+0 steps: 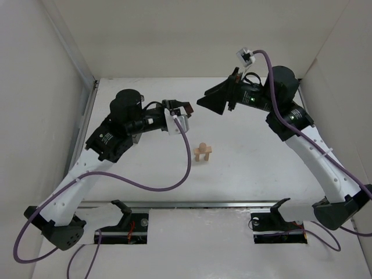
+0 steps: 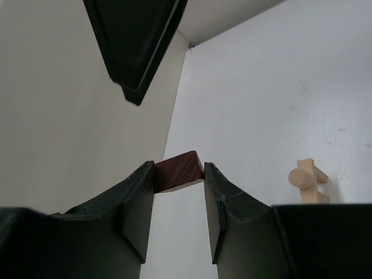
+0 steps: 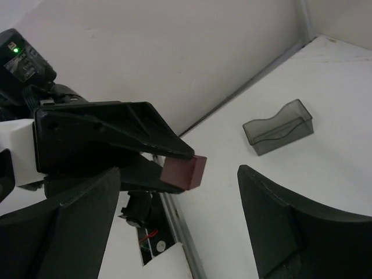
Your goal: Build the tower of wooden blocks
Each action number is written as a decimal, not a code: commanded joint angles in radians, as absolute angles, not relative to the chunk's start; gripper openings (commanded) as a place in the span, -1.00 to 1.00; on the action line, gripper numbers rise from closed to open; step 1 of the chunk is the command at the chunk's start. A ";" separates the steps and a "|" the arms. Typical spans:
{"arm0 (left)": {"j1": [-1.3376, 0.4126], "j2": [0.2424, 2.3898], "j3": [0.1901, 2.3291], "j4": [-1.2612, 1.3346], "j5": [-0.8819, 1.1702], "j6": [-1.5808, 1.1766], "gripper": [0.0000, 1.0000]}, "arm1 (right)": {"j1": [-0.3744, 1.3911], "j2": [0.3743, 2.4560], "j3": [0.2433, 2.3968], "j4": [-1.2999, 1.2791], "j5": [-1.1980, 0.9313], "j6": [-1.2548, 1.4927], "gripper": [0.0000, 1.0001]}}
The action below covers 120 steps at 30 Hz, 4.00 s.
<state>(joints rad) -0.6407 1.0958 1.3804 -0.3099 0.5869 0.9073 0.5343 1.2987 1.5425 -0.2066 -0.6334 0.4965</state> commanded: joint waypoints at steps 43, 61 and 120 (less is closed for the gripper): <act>-0.710 1.032 1.276 -0.107 0.440 0.962 -1.00 | 0.626 1.473 1.606 -0.161 -0.738 0.549 -0.76; -0.710 0.960 1.165 -0.118 0.204 0.750 1.00 | 0.655 1.549 1.750 -0.767 0.004 0.529 -1.00; -0.594 0.902 0.957 -0.127 -0.028 0.433 1.00 | 0.836 1.858 1.782 -1.066 0.245 0.453 -0.47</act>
<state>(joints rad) -0.5983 0.9077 0.9611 -0.1711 -0.0353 0.4397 0.8265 1.8568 1.7374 -1.0649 0.2157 0.4564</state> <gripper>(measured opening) 0.997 0.494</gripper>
